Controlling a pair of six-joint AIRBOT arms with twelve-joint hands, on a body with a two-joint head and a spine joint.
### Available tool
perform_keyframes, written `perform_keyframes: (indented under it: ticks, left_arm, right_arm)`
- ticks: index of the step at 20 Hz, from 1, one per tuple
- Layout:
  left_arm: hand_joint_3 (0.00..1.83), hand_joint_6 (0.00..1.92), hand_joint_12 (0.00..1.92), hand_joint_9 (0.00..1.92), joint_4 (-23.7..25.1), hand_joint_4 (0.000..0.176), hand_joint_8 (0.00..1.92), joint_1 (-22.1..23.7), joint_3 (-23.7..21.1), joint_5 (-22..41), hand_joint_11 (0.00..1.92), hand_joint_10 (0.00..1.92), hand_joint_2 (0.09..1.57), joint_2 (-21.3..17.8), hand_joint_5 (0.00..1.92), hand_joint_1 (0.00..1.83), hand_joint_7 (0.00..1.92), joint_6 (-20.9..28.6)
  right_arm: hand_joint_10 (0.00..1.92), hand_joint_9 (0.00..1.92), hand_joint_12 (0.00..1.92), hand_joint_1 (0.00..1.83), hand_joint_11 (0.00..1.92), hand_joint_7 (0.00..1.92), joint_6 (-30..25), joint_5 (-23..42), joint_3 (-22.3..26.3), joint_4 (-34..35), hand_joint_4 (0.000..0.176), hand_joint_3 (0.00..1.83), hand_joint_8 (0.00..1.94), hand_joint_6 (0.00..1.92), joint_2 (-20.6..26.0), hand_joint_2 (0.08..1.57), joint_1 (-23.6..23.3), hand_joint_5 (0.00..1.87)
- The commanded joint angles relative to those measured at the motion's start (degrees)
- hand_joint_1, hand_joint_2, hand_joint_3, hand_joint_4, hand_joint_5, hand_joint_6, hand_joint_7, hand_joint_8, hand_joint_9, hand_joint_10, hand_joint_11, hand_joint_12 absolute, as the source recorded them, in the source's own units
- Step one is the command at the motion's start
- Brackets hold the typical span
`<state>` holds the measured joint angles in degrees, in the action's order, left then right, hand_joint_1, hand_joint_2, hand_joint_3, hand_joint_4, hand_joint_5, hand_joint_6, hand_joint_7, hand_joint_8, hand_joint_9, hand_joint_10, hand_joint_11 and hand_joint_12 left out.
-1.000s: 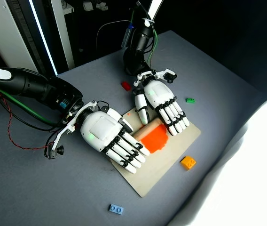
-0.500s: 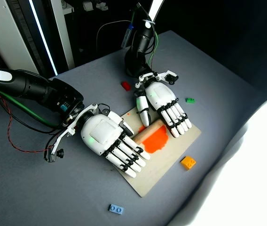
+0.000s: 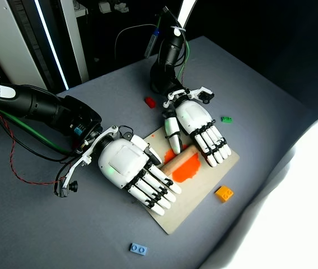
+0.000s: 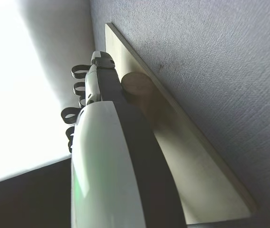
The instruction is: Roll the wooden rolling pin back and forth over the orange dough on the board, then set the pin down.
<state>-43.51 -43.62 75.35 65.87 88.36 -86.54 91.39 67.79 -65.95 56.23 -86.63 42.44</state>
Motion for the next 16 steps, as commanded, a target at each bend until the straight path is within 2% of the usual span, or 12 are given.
perform_keyframes:
  ticks: [1, 16]
  left_arm:
    - [0.01, 0.00, 0.00, 0.00, 1.5, 0.000, 0.00, 0.3, 0.6, 4.0, 0.00, 0.00, 1.50, -0.1, 0.00, 0.00, 0.00, -0.1]
    - [0.01, 0.00, 0.00, 0.00, 1.0, 0.000, 0.00, 1.9, 3.3, 1.1, 0.00, 0.00, 1.51, 0.5, 0.00, 0.00, 0.00, 1.5]
  right_arm:
    - [0.00, 0.00, 0.00, 0.00, 0.00, 0.02, -0.4, 4.4, -0.3, -3.1, 0.000, 0.09, 0.00, 0.01, 0.2, 1.57, -0.5, 0.03]
    - [0.01, 0.02, 0.00, 0.00, 0.00, 0.03, -2.8, 2.0, -2.8, -2.2, 0.000, 0.09, 0.00, 0.00, 0.2, 1.57, -1.3, 0.02]
